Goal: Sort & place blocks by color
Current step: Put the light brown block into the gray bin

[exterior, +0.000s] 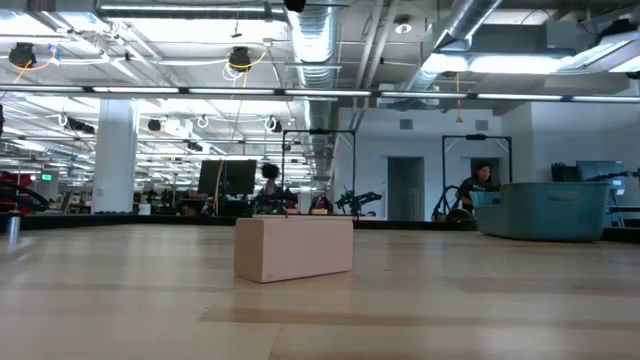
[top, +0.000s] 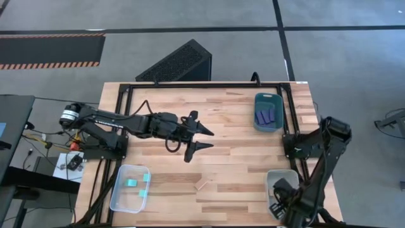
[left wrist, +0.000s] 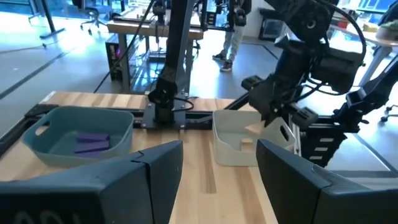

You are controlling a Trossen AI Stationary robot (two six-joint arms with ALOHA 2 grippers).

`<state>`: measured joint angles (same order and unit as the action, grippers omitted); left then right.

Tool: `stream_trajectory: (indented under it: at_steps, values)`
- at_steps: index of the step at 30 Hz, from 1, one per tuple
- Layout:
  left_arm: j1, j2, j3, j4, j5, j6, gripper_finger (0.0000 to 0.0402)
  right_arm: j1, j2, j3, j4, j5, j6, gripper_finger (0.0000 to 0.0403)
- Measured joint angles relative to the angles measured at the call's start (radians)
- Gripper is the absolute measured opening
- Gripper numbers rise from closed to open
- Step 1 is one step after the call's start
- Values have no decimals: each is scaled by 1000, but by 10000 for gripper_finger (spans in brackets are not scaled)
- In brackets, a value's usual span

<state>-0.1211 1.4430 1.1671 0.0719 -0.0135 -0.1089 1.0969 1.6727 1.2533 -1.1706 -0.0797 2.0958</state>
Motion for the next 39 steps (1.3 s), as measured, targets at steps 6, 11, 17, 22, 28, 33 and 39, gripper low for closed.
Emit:
stream_trajectory:
  at_steps: [6,11,17,22,28,33,39]
  values:
    - [0,-6,0,-12,-1,-1,194,2,17,-64,66,-49,-8,12]
    - [0,-6,0,-17,-1,-4,194,2,17,-117,149,-78,-9,13]
    - [0,-6,0,-39,-2,-4,194,-15,17,-117,101,-78,-9,42]
    - [0,-6,0,-39,-31,-4,194,-34,16,-117,60,-77,-33,90]
    - [0,-25,0,-52,-57,-1,194,-61,16,-117,31,-77,-86,150]
    - [4,-61,0,-94,-107,23,194,-87,3,-117,-19,-70,-104,193]
    - [12,-110,0,-138,-156,27,194,-119,-84,-117,-27,61,-115,218]
